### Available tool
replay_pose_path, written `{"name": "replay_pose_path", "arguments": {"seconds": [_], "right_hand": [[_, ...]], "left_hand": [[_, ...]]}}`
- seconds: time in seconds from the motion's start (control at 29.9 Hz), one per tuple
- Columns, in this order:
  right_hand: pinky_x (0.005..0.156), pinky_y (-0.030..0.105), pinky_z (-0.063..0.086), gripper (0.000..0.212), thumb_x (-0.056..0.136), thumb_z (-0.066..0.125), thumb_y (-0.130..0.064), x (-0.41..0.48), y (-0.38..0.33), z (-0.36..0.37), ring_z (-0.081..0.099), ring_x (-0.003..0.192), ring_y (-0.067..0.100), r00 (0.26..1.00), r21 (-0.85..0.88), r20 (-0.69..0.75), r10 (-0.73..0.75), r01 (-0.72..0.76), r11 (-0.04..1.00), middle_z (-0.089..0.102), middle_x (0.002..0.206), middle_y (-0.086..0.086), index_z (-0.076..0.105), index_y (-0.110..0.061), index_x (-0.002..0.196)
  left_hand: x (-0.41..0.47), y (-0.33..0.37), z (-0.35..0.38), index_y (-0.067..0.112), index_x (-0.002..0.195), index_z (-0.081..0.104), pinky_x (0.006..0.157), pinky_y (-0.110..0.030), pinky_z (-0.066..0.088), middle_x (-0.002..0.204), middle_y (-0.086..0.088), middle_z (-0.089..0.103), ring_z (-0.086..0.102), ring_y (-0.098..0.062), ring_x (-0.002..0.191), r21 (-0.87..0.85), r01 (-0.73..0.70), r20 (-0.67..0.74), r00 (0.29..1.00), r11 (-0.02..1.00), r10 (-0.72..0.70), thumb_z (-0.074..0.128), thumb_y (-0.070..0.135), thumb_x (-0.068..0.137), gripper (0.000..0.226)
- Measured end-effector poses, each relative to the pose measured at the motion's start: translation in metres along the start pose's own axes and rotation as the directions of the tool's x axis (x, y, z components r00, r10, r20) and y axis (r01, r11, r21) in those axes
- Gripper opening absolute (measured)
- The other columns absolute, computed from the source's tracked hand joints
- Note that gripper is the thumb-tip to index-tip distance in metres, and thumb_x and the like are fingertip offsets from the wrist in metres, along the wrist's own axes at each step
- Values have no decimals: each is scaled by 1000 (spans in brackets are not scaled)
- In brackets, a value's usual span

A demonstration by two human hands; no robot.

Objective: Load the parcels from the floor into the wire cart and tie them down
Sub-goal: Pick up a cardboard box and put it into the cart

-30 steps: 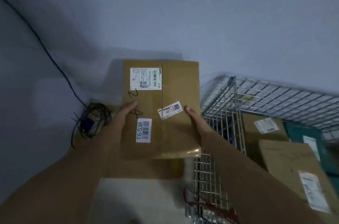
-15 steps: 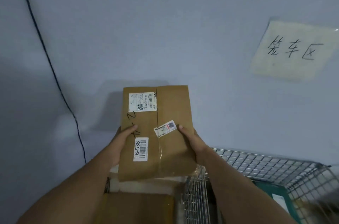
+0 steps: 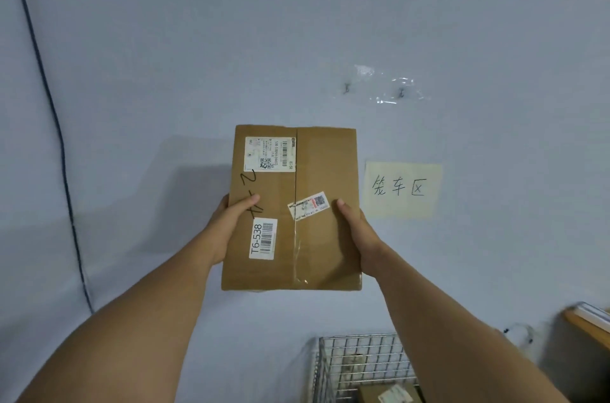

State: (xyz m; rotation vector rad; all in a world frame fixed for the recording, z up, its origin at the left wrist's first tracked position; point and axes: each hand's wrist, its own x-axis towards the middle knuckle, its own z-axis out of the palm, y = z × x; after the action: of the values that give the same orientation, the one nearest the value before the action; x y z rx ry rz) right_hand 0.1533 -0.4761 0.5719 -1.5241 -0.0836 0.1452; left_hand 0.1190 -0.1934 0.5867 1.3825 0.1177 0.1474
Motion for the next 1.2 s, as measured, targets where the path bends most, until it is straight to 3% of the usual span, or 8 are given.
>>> {"name": "replay_pose_path", "arguments": {"seconds": [0.33, 0.43, 0.53, 0.6, 0.77, 0.93, 1.07, 1.2], "right_hand": [[98, 50, 56, 82, 71, 68, -84, -192, -111, -197, 69, 113, 25, 898, -85, -397, -193, 173, 981, 70, 127, -1, 53, -39, 138], [87, 45, 60, 72, 78, 70, -76, -266, -128, -269, 73, 108, 24, 814, -99, -529, -241, 222, 970, 74, 122, 2, 56, -34, 135], [94, 55, 58, 87, 66, 75, -81, -342, -144, -339, 72, 110, 30, 720, -143, -642, -263, 224, 964, 72, 125, 9, 54, -33, 135], [92, 56, 59, 81, 71, 75, -77, -394, -154, -384, 73, 109, 32, 650, -166, -702, -292, 249, 954, 71, 125, 11, 53, -33, 135], [69, 38, 62, 59, 90, 66, -63, -508, -176, -481, 74, 101, 26, 483, -217, -819, -311, 242, 946, 73, 119, 7, 49, -33, 138], [92, 53, 58, 96, 60, 75, -86, -583, -185, -566, 73, 108, 29, 375, -221, -886, -271, 172, 960, 73, 121, 6, 53, -36, 140], [100, 55, 54, 94, 60, 76, -86, -624, -181, -623, 72, 110, 29, 330, -211, -908, -256, 167, 963, 73, 123, 5, 56, -35, 137], [107, 57, 46, 101, 56, 73, -91, -641, -172, -677, 67, 118, 28, 306, -205, -921, -240, 143, 968, 68, 132, 2, 54, -37, 140]], "left_hand": [[-72, 61, 245, 35, 125, 59, 90, -59, 58, 106, -9, 79, 75, -35, 99, -63, -67, 428, 899, 996, 88, 82, 48, 81, 51], [-110, 62, 342, 35, 124, 61, 87, -55, 60, 102, -9, 80, 76, -34, 96, -89, -65, 558, 823, 994, 104, 82, 49, 82, 49], [-155, 61, 442, 35, 126, 61, 84, -53, 61, 100, -9, 80, 76, -34, 96, -123, -56, 679, 724, 991, 125, 82, 51, 80, 52], [-188, 59, 507, 36, 125, 60, 81, -51, 62, 100, -9, 80, 76, -34, 96, -141, -44, 747, 651, 989, 135, 81, 52, 81, 51], [-271, 50, 653, 34, 127, 59, 86, -58, 61, 102, -13, 79, 76, -38, 97, -186, 1, 861, 482, 983, 163, 83, 53, 78, 57], [-337, 36, 765, 33, 126, 60, 89, -63, 59, 104, -15, 79, 76, -39, 98, -191, 60, 913, 376, 980, 155, 85, 54, 74, 62], [-374, 21, 838, 31, 129, 63, 87, -62, 60, 105, -15, 79, 76, -39, 97, -157, 82, 946, 300, 984, 126, 88, 58, 64, 74], [-389, 4, 899, 29, 129, 63, 85, -58, 61, 102, -14, 79, 76, -38, 96, -148, 69, 948, 293, 987, 122, 84, 53, 76, 63]]}}
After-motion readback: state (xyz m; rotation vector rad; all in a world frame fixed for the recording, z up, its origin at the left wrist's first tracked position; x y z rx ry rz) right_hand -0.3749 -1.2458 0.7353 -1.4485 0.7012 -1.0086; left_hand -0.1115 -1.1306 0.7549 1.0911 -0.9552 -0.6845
